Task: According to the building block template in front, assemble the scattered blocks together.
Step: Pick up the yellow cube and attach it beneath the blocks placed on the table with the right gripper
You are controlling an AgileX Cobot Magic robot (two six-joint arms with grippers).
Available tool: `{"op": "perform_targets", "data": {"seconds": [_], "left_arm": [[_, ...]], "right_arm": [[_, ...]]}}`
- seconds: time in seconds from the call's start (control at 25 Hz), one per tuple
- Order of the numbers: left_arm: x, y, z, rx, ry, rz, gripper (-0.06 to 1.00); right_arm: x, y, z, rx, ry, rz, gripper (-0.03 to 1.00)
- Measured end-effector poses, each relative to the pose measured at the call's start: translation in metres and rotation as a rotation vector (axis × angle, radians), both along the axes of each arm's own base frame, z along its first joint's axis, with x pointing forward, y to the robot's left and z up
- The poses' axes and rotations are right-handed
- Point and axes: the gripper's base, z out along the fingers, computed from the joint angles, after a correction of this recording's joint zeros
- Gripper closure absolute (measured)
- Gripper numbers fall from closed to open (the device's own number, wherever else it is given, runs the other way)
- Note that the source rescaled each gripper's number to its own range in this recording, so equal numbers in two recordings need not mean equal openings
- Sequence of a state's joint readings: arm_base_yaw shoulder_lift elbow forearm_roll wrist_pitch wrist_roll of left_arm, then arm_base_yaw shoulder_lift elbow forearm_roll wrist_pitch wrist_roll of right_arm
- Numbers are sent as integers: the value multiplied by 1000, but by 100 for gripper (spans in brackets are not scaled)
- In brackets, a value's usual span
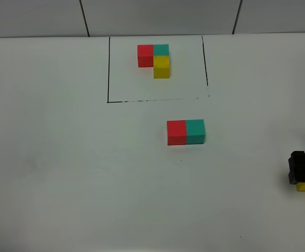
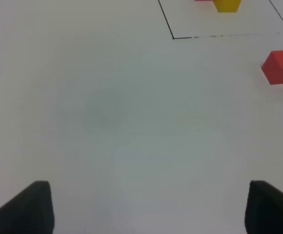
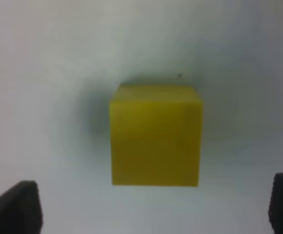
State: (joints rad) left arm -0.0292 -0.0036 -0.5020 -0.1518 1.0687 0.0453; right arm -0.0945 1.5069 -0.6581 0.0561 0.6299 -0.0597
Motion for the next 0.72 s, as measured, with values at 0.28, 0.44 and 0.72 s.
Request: {"op": "perform_targets", "data": {"seconds": [0.28, 0.44, 0.72], "left_arm": [[0, 0, 0, 0, 0, 0, 25], [0, 0, 0, 0, 0, 0, 25], [0, 0, 0, 0, 0, 0, 25]], "right_arm": [[9, -1, -22, -4, 24, 14, 5], [15, -2, -31, -8, 6, 14, 7], [18, -2, -48, -8, 36, 23, 11]]}}
